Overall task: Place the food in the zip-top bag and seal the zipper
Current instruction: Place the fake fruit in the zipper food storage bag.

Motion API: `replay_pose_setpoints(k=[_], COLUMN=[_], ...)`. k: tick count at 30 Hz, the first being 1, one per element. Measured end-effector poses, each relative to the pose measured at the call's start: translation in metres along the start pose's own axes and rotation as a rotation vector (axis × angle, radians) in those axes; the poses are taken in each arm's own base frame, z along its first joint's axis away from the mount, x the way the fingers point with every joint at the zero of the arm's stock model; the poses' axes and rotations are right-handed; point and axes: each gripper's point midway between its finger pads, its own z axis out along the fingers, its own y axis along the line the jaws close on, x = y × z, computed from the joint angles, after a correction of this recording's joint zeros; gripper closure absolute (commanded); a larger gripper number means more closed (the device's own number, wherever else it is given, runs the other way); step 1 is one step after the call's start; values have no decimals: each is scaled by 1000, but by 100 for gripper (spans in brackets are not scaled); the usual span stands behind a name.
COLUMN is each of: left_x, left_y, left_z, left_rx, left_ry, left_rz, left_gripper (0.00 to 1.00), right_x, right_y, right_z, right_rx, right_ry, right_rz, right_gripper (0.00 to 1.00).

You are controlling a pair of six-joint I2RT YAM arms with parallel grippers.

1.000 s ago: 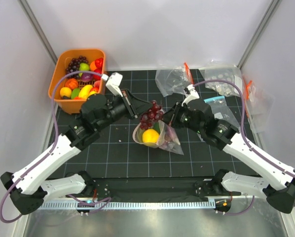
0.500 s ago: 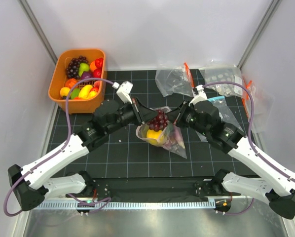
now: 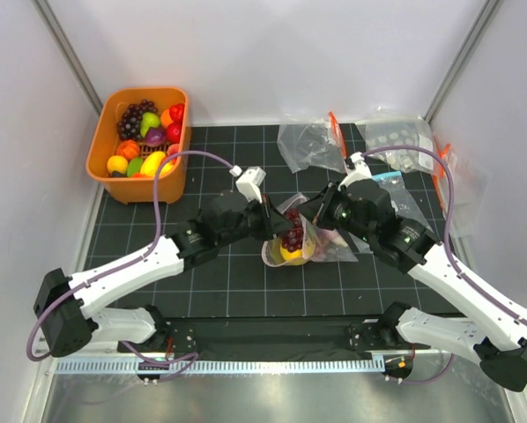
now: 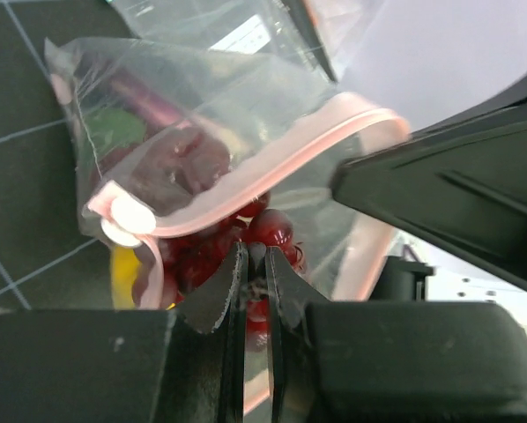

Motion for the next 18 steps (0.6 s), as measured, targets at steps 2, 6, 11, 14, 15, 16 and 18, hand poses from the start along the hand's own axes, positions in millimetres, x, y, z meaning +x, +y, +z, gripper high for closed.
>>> replay_pose_setpoints(k=[2, 6, 11, 14, 15, 16, 18], left_x=[5, 15, 29, 31, 29, 25, 17], left_y=[5, 9, 0, 4, 4, 3, -1], left_z=[5, 23, 48, 44, 41, 37, 23], left_rx=[-21, -64, -102, -134, -136, -136, -132], left_ry=[10, 39, 95, 102, 94, 82, 62], left_rz=[11, 45, 120, 151, 156, 161, 173], left_gripper=[96, 92, 44, 27, 25, 23, 23], right_x=[-1, 3, -2, -8, -8, -8, -8], right_y=[1, 3, -6, -13, -12, -11, -12], right_z=[0, 4, 8, 5, 4, 3, 1], right_rx=[0, -3, 38, 74, 72, 72, 77], right_ry=[4, 26, 9, -10, -12, -12, -14], right_rz=[-6, -13, -21, -38, -39, -44, -54], right_gripper=[99, 99, 99, 99, 99, 99, 99])
